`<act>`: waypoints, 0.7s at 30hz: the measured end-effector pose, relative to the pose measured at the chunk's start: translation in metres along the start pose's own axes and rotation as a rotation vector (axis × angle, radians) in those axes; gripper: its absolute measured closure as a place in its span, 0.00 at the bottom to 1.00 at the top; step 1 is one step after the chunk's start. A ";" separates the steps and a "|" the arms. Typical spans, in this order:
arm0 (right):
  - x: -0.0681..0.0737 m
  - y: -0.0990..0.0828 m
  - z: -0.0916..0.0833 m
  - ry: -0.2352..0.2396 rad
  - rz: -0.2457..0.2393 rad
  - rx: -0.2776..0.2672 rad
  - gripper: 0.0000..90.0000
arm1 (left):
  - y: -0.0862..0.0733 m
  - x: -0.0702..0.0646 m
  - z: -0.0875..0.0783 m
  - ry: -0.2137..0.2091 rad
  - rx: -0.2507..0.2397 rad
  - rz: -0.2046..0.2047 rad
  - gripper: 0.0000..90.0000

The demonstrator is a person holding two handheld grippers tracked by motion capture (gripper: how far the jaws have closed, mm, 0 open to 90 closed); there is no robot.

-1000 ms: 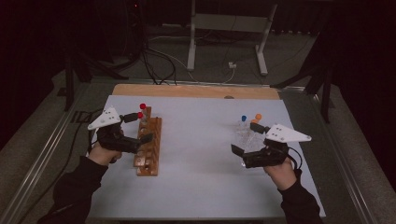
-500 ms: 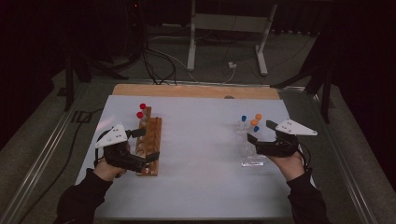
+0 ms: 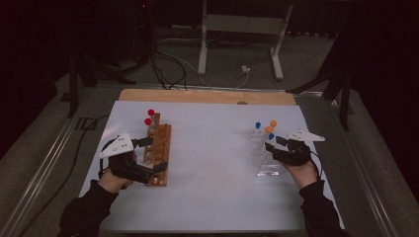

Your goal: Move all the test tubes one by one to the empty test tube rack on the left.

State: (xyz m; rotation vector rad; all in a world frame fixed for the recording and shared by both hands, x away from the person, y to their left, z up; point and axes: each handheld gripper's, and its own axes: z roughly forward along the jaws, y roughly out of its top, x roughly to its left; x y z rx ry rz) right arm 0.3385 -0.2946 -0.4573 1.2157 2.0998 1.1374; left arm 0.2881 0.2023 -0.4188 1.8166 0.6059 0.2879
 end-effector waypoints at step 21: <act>-0.004 0.003 0.014 -0.013 0.095 0.012 0.85 | -0.001 0.001 0.002 -0.004 0.005 0.001 0.01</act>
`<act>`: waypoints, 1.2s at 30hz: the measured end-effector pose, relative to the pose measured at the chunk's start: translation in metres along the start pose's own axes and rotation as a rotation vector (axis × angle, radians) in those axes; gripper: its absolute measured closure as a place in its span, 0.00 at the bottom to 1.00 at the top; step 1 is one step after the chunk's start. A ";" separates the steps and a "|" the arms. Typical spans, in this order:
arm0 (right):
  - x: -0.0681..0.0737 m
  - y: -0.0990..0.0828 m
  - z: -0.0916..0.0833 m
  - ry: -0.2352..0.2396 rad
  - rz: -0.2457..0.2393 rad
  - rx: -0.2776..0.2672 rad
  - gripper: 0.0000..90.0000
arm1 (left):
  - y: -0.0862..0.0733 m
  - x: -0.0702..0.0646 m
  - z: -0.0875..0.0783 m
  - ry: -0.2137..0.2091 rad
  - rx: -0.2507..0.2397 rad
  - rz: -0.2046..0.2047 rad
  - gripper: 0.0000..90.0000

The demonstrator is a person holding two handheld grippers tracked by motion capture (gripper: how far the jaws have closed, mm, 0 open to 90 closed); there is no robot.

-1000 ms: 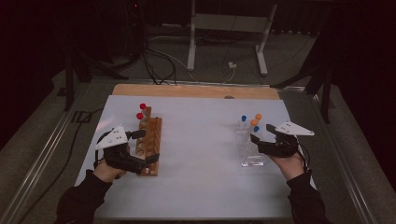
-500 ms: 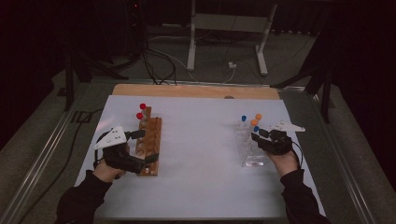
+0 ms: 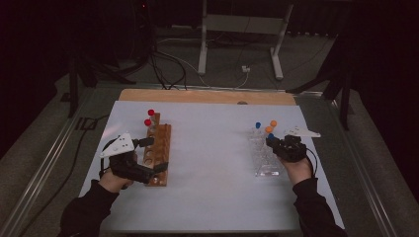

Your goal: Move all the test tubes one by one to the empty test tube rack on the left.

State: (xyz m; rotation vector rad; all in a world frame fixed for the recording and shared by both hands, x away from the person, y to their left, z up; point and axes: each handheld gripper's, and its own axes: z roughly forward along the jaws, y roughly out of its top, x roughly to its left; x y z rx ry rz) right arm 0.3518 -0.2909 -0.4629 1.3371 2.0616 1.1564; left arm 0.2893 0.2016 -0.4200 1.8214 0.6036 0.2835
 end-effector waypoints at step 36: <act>0.074 0.034 -0.046 0.154 -0.227 -0.129 0.86 | 0.013 -0.014 0.008 -0.045 0.008 0.026 0.01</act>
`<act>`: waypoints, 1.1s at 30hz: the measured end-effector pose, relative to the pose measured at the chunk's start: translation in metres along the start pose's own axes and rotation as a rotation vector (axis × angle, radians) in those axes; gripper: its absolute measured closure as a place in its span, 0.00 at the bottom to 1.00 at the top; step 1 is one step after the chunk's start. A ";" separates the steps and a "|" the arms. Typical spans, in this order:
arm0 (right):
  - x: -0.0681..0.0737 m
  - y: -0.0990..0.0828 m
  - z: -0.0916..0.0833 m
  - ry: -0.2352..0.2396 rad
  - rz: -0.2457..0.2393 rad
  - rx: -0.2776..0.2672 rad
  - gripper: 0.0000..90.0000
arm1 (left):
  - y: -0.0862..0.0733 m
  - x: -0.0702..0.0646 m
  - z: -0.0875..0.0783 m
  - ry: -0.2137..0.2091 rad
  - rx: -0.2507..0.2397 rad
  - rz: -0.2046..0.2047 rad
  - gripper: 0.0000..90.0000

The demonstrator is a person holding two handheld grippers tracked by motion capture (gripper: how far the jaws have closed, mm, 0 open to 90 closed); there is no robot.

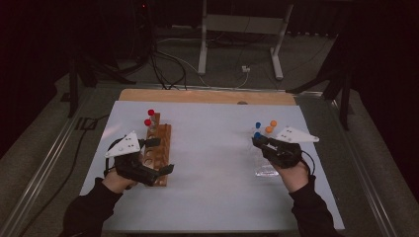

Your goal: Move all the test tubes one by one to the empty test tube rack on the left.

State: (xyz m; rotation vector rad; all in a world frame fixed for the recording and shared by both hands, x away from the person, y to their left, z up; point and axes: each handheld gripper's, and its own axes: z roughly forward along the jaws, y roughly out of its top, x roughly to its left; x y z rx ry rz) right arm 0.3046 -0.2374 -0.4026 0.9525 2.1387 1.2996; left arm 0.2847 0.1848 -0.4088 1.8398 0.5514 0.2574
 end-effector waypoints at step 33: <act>0.081 -0.009 0.035 0.295 -0.152 0.112 0.86 | 0.017 -0.026 0.043 -0.139 0.043 0.065 0.11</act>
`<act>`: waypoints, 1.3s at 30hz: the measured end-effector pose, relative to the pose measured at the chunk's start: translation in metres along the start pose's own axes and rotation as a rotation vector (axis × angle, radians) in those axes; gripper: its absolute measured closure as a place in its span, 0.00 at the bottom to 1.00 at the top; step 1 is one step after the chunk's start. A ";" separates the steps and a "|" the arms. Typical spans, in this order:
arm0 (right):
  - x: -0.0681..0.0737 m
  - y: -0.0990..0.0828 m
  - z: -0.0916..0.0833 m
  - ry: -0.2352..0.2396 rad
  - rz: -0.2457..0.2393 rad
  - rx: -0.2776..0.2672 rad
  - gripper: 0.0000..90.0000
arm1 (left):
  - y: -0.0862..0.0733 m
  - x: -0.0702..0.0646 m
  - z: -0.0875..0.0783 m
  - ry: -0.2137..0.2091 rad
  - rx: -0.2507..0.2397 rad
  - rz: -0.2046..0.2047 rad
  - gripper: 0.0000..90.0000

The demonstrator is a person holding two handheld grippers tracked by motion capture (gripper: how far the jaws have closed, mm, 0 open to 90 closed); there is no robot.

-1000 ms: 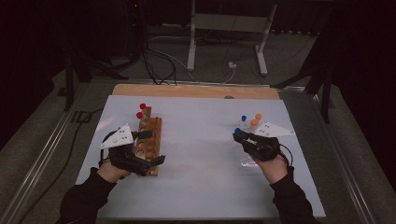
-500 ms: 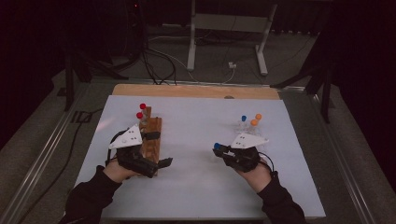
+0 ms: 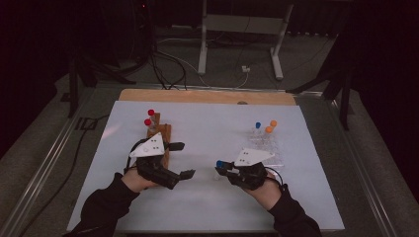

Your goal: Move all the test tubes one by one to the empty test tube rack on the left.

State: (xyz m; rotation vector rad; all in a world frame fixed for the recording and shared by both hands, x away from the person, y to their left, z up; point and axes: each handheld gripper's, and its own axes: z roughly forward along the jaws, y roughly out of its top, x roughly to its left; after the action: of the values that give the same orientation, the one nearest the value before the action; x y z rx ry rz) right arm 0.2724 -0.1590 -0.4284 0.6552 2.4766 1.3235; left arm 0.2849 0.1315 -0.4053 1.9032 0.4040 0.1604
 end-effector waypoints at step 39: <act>0.012 0.004 0.004 0.048 -0.025 0.012 0.86 | 0.003 -0.015 0.056 -0.085 0.042 0.053 0.84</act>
State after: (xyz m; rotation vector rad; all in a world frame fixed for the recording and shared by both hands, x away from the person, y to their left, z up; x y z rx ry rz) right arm 0.2652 -0.1483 -0.4273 0.6007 2.5239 1.3316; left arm 0.2883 0.0754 -0.4214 1.9555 0.3018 0.1071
